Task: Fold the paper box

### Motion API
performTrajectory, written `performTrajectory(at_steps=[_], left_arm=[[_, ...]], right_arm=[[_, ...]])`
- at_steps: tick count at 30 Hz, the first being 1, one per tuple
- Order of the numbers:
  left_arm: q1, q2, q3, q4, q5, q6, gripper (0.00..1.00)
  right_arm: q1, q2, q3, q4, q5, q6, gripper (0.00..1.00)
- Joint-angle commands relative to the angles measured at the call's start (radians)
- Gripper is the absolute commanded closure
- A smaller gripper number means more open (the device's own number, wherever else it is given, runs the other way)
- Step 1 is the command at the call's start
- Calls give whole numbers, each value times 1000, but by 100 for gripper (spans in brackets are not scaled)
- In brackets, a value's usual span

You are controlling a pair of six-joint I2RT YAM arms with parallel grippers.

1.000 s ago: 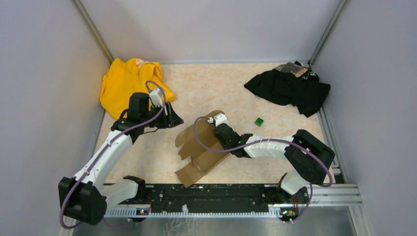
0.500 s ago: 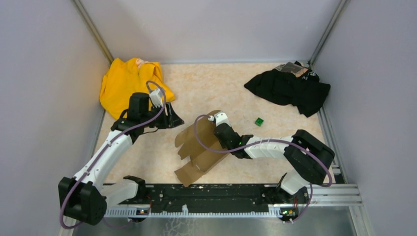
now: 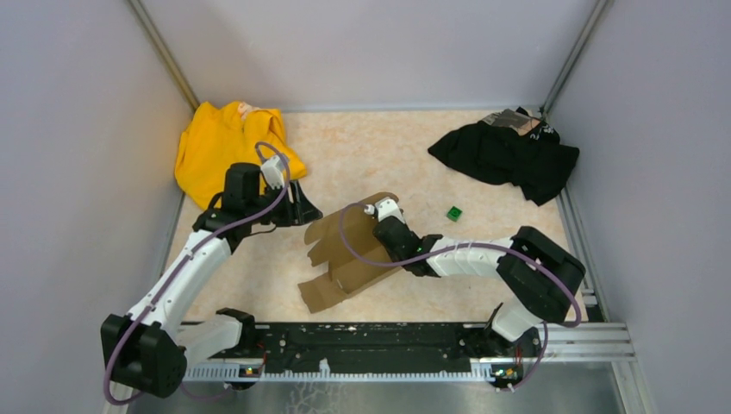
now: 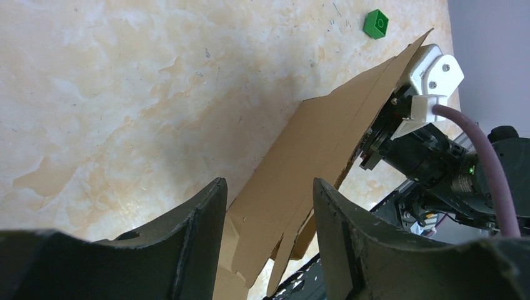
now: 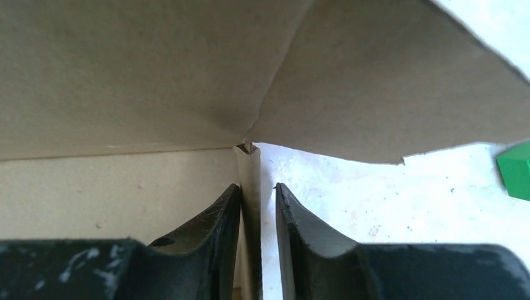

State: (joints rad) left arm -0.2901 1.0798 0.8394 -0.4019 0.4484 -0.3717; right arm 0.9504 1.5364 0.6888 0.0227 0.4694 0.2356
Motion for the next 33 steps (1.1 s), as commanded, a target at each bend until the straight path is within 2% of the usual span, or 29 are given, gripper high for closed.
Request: performTrajectory(at_steps=[1, 5, 11, 19, 23, 24, 25, 33], left_arm=[[6, -28, 32, 2, 16, 11, 41], [6, -42, 10, 15, 19, 2, 41], [7, -55, 0, 20, 31, 1, 41], [9, -71, 3, -3, -10, -2, 40], [18, -81, 11, -24, -67, -13, 32], [20, -84, 12, -27, -78, -17, 10], [22, -86, 14, -29, -86, -19, 3], [41, -112, 30, -78, -200, -54, 2]], right_arm=[[-6, -61, 113, -168, -11, -26, 70], [-27, -86, 199, -333, -74, -29, 63], [-56, -85, 274, -512, -191, -15, 63], [-55, -85, 244, -570, -260, 14, 67], [-56, -103, 211, -557, -266, 25, 68], [-56, -106, 204, -552, -268, 27, 69], [-56, -105, 198, -547, -271, 30, 69], [-53, -89, 166, -510, -266, 43, 71]])
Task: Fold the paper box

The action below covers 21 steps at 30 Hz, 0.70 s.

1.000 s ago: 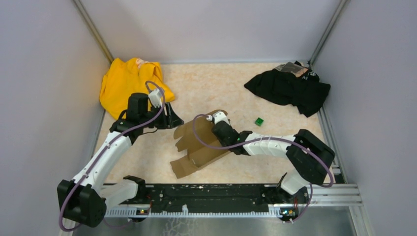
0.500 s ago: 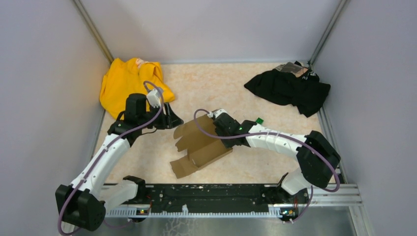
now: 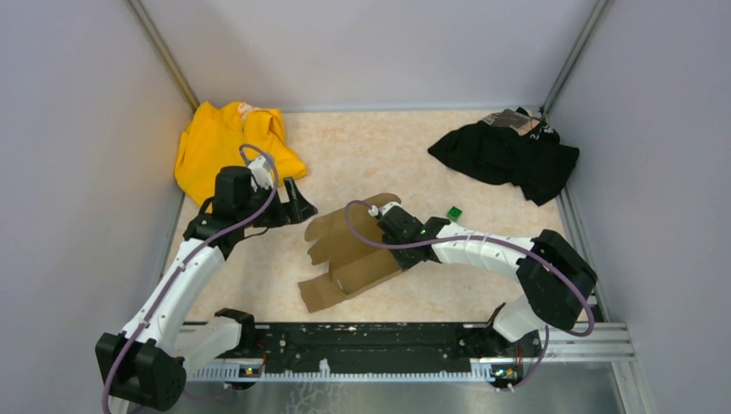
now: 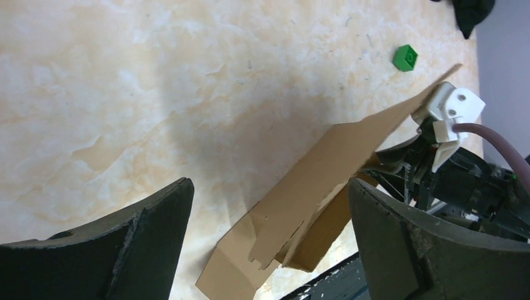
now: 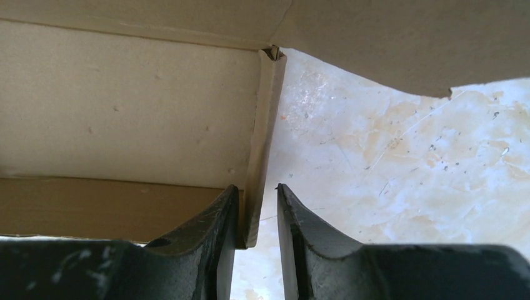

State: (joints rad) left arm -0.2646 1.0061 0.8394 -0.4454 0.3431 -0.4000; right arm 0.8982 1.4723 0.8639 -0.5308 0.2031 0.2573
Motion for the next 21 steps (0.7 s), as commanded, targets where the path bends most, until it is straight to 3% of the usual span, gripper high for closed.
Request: performTrajectory(at_steps=[1, 12, 21], left_arm=[[19, -54, 30, -37, -111, -31, 1], [36, -84, 38, -60, -139, -39, 2], [39, -83, 63, -85, -145, -17, 2]], right_arm=[[-1, -24, -16, 52, 1, 24, 71], [26, 11, -28, 78, 82, 62, 77], [53, 39, -40, 105, 147, 104, 93]])
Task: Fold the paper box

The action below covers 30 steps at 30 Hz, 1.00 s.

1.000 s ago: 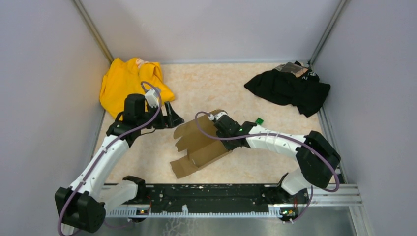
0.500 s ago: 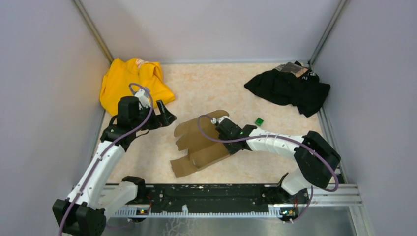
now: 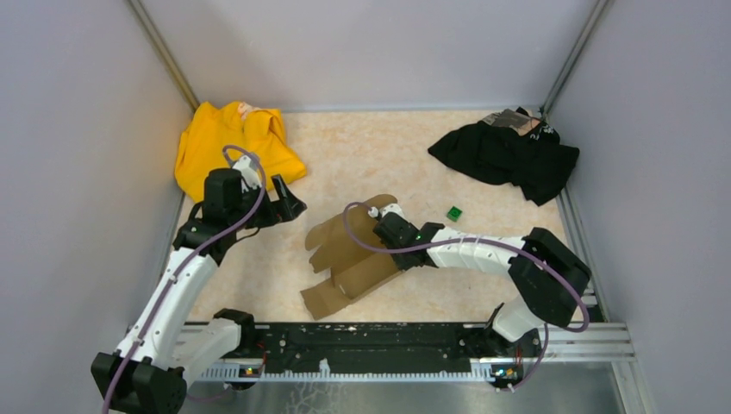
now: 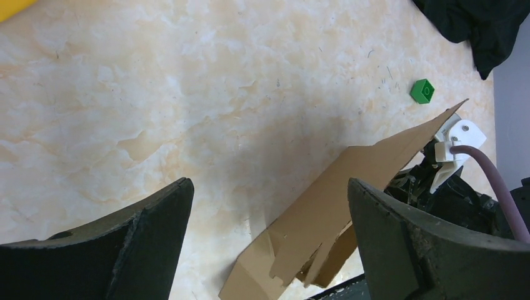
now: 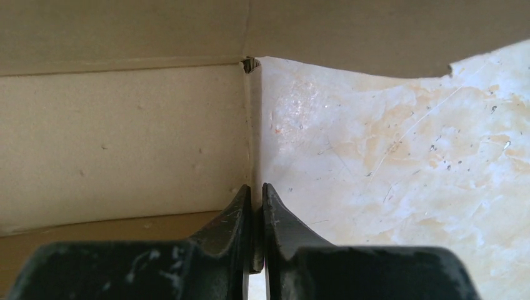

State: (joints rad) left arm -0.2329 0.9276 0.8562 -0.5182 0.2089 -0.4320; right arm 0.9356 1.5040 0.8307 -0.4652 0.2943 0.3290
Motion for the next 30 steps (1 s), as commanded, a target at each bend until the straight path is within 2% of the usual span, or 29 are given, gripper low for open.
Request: performTrajectory(at_steps=[1, 3, 7, 11, 16, 30], left_arm=[[7, -2, 50, -15, -9, 17, 2], [9, 1, 58, -21, -10, 23, 2], [10, 6, 73, -23, -15, 31, 2], [13, 13, 82, -20, -18, 33, 2], [15, 27, 99, -30, -19, 27, 2], [17, 18, 128, -72, -7, -12, 2]], right_arm=[[19, 5, -7, 38, 61, 36, 93], [23, -3, -7, 32, 69, 45, 93], [23, -45, 2, 20, 70, 49, 69], [15, -68, 31, 20, 77, 24, 60], [-12, -50, 63, 43, 38, -12, 60], [-70, -13, 10, 173, -57, -69, 70]])
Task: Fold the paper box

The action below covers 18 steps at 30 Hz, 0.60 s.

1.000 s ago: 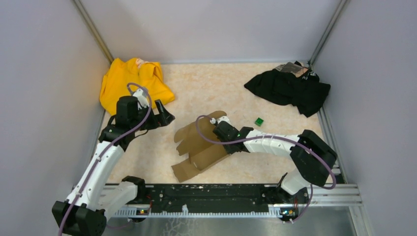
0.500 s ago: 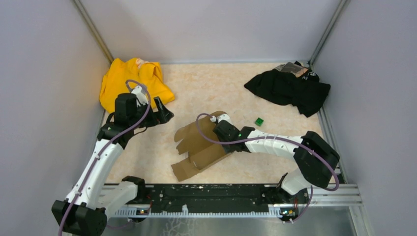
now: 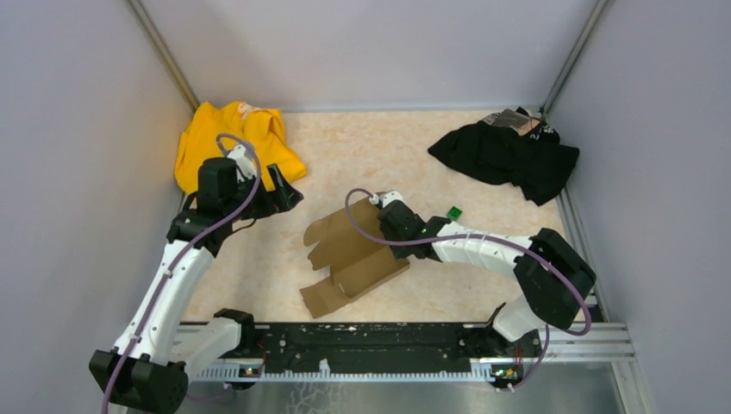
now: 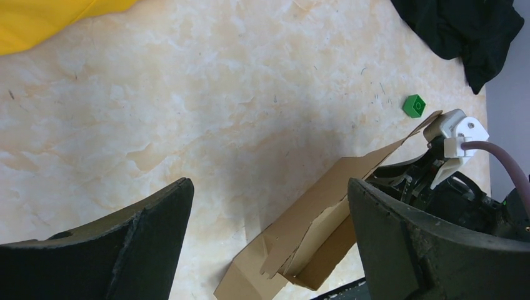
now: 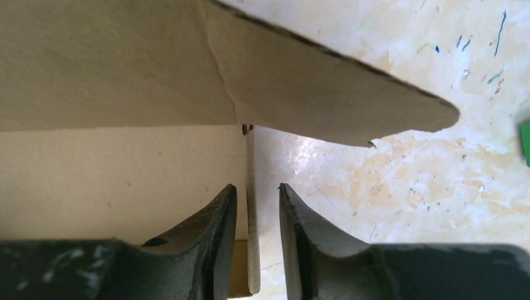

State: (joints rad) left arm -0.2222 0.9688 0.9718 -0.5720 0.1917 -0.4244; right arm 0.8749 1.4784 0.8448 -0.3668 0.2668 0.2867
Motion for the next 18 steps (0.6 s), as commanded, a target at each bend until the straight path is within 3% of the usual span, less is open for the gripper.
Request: performTrajectory(at_steps=[1, 5, 10, 12, 18], left_arm=[[6, -29, 8, -22, 12, -24, 2], [6, -53, -6, -37, 19, -39, 2], [6, -71, -7, -61, 29, -47, 2], [6, -81, -5, -69, 25, -48, 2], [6, -92, -45, -59, 62, -66, 2]], right_arm=[[-10, 15, -9, 81, -33, -27, 72], [-10, 36, -19, 82, -21, -27, 80], [-10, 47, -33, 80, -10, -22, 79], [-10, 30, -44, 82, 4, -17, 83], [-10, -63, -62, 28, 141, 0, 93]])
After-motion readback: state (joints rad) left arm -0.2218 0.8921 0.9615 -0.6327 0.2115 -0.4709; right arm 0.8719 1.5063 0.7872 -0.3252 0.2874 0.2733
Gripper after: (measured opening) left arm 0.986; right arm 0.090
